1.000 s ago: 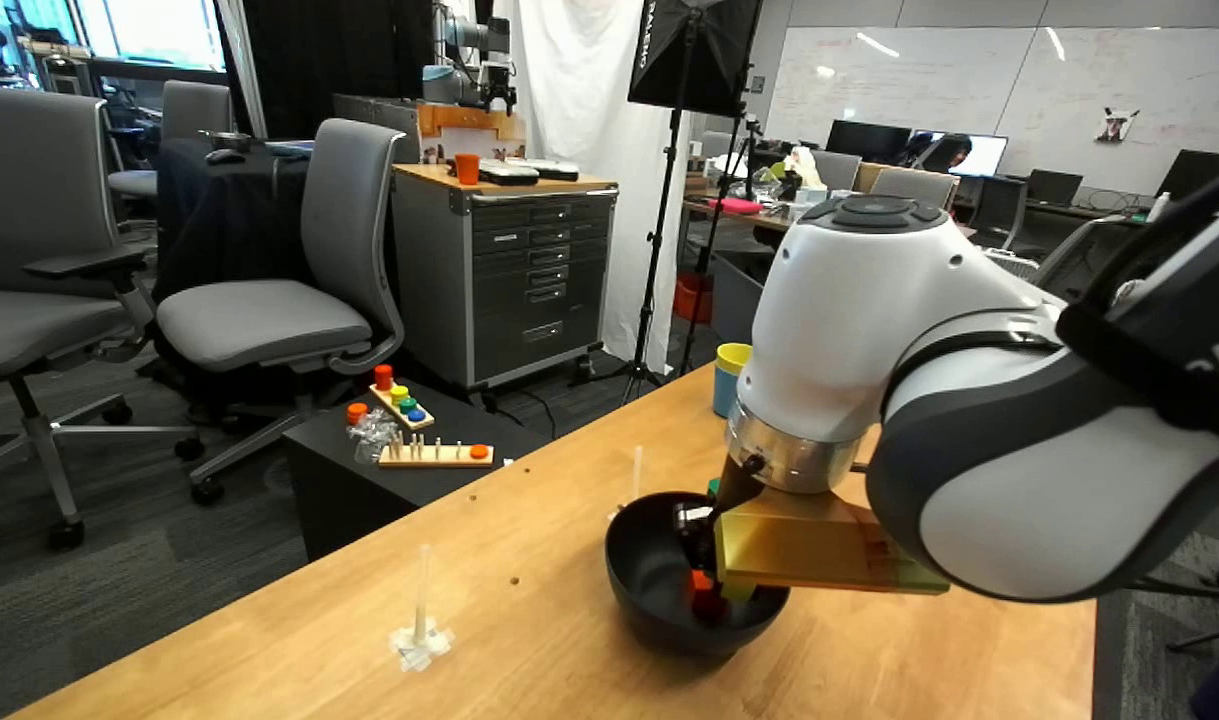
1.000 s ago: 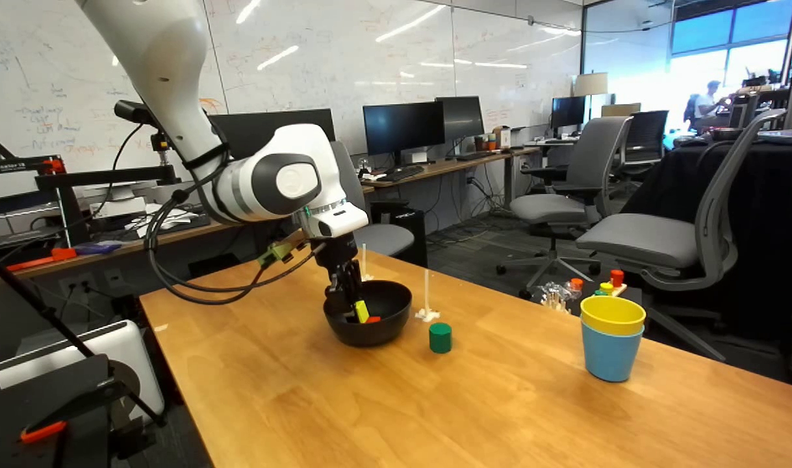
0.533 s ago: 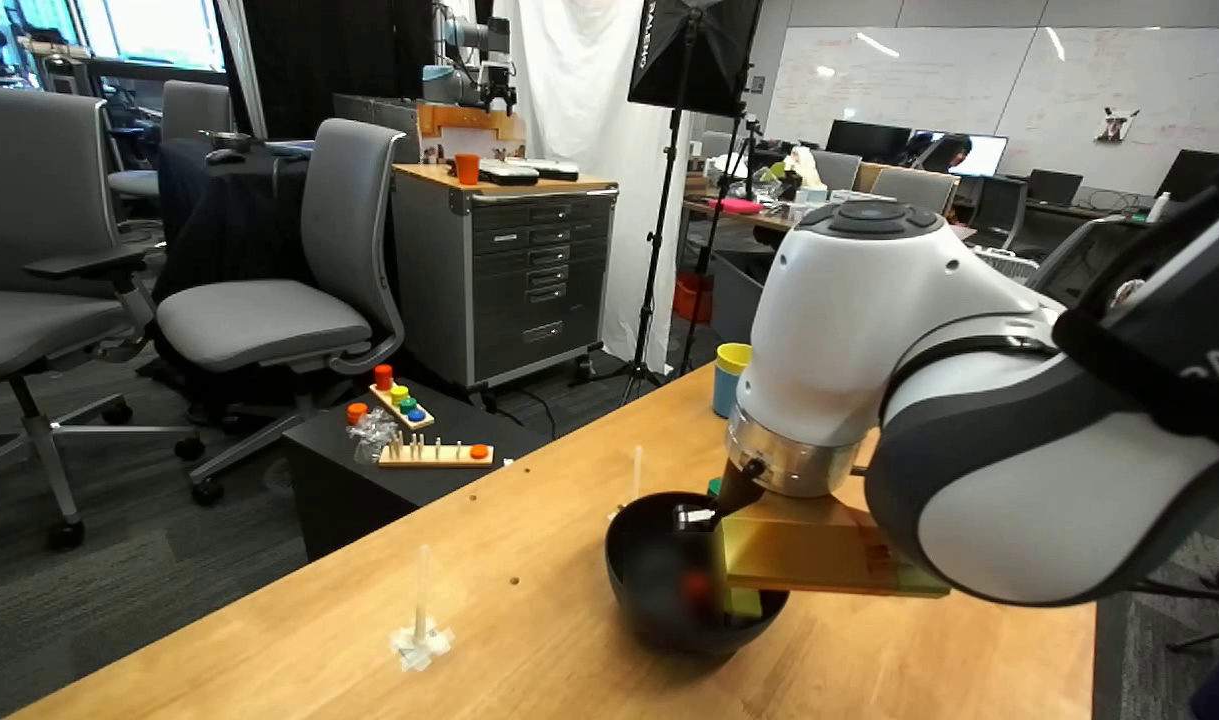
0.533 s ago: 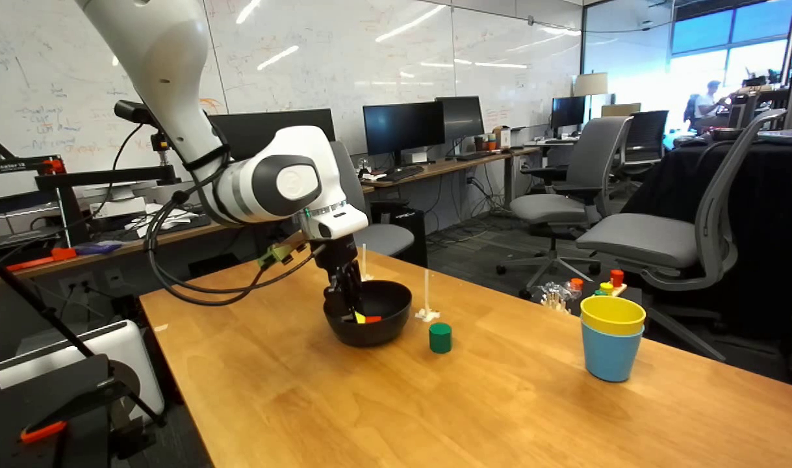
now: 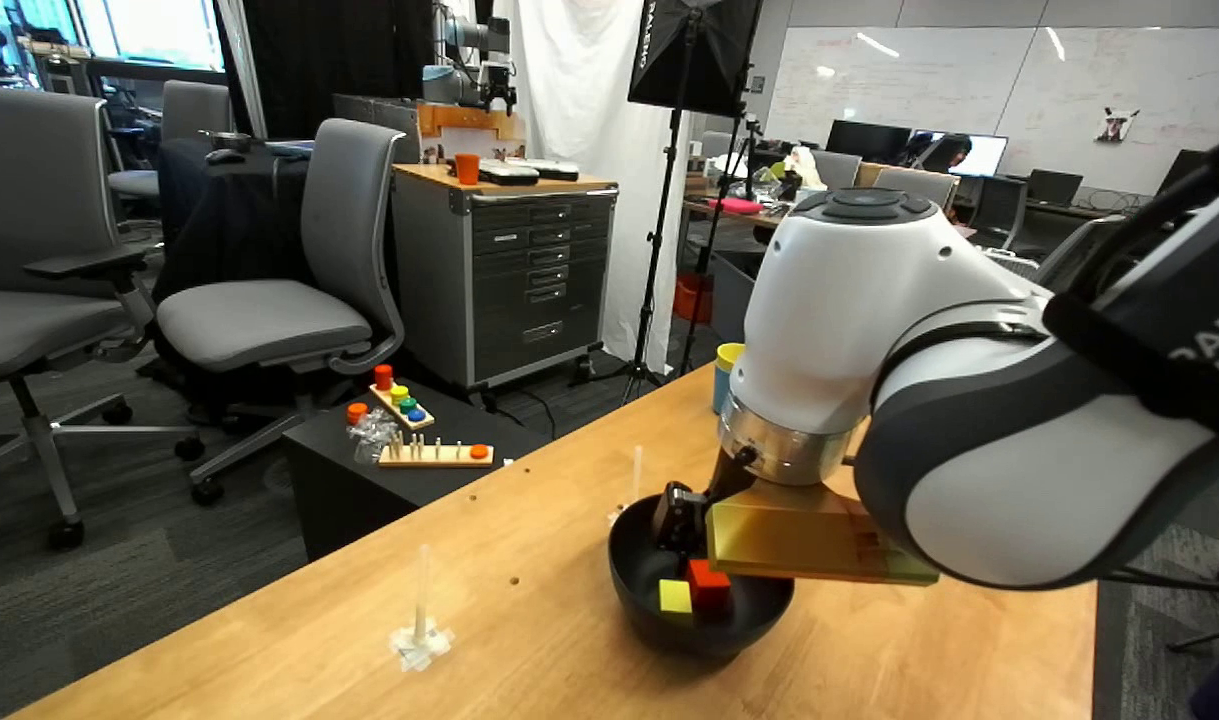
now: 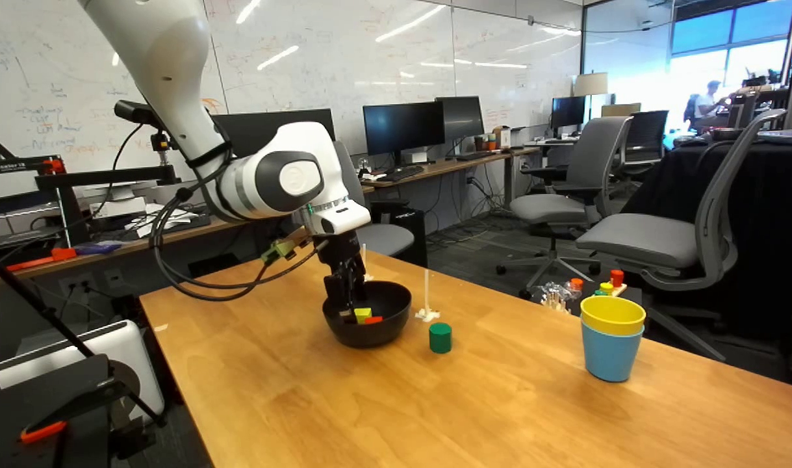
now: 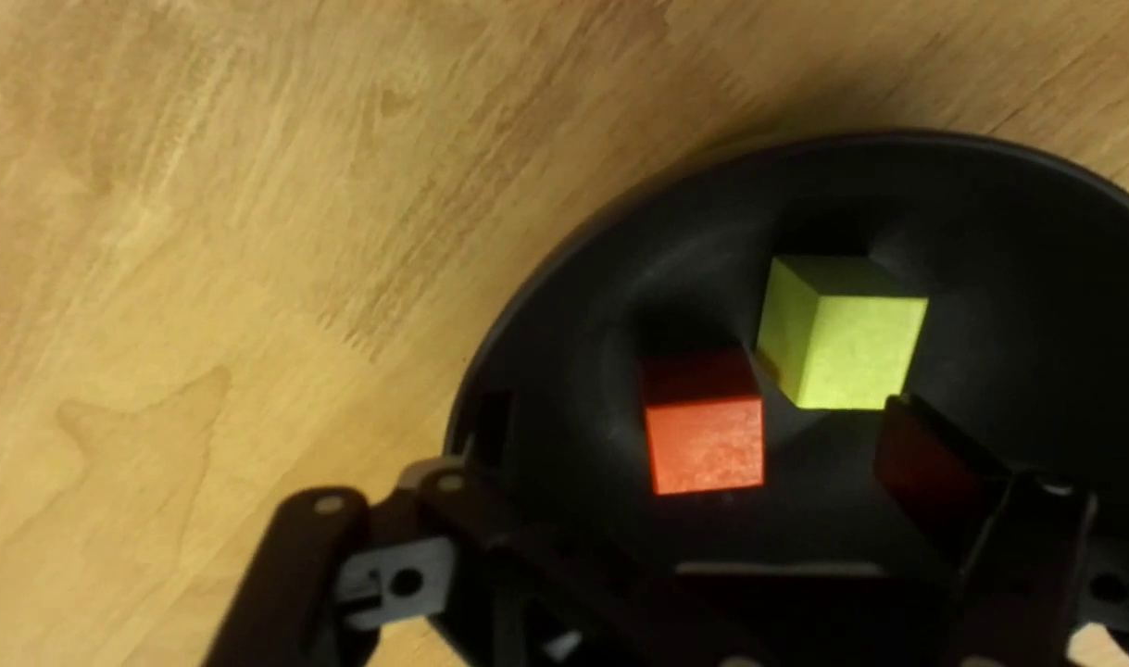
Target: Put the blocks in the bowl beginning with the orange, yellow, then the green one
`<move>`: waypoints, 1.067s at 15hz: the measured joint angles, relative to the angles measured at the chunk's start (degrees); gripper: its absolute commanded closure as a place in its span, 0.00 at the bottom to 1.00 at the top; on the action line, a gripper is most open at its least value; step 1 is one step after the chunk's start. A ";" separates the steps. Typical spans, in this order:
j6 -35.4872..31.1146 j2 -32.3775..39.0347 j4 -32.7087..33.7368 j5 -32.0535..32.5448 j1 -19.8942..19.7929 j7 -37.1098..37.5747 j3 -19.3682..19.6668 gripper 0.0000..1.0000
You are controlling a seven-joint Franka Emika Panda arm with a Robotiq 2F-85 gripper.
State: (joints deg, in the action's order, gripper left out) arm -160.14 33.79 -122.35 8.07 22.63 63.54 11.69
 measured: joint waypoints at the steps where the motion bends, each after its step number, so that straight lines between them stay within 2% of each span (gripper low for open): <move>1: 0.03 -0.19 0.14 -0.12 -0.06 0.00 0.00 0.00; 10: 0.34 -5.98 0.63 -0.89 -1.31 0.15 0.25 0.00; 13: 0.13 -7.86 0.65 0.27 -1.26 2.68 2.93 0.00; 16: -0.11 -8.43 0.79 2.91 -1.17 7.47 7.40 0.00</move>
State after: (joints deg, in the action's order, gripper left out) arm -160.26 25.36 -121.56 10.98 21.46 71.01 19.09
